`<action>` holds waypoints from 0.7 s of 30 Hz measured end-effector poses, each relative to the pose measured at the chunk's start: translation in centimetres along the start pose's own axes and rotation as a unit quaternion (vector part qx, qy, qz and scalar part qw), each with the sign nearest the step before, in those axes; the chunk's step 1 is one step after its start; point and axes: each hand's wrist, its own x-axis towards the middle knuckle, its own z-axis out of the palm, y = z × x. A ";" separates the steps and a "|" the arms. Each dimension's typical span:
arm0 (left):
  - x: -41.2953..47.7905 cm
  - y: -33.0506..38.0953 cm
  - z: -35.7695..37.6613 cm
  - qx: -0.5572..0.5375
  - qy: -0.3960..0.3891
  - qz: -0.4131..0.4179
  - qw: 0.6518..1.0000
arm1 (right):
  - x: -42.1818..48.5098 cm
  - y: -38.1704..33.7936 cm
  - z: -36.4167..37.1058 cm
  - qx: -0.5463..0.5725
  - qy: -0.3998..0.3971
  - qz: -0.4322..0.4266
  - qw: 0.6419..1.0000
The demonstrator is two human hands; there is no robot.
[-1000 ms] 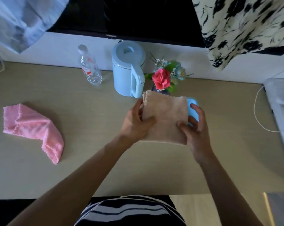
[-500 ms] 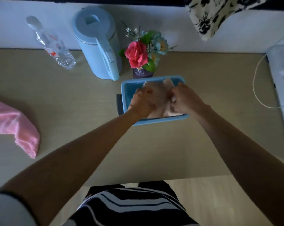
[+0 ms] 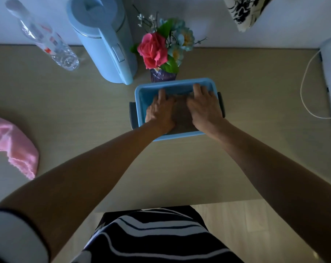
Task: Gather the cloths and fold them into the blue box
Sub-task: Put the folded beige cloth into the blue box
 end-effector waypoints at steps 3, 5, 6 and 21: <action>0.6 0.1 0.3 0.097 -0.030 0.079 0.992 | 0.8 0.4 0.7 -0.053 -0.032 -0.059 0.996; 1.2 -0.3 0.9 0.142 -0.065 0.083 0.984 | 1.4 0.6 1.7 -0.072 -0.055 -0.061 0.994; 1.6 -0.5 1.2 0.151 -0.080 0.079 0.982 | 1.7 0.6 2.1 -0.075 -0.067 -0.056 0.993; -10.2 -5.0 -8.5 -0.258 0.198 0.152 0.933 | -5.2 -5.6 -7.1 0.430 0.246 0.112 0.861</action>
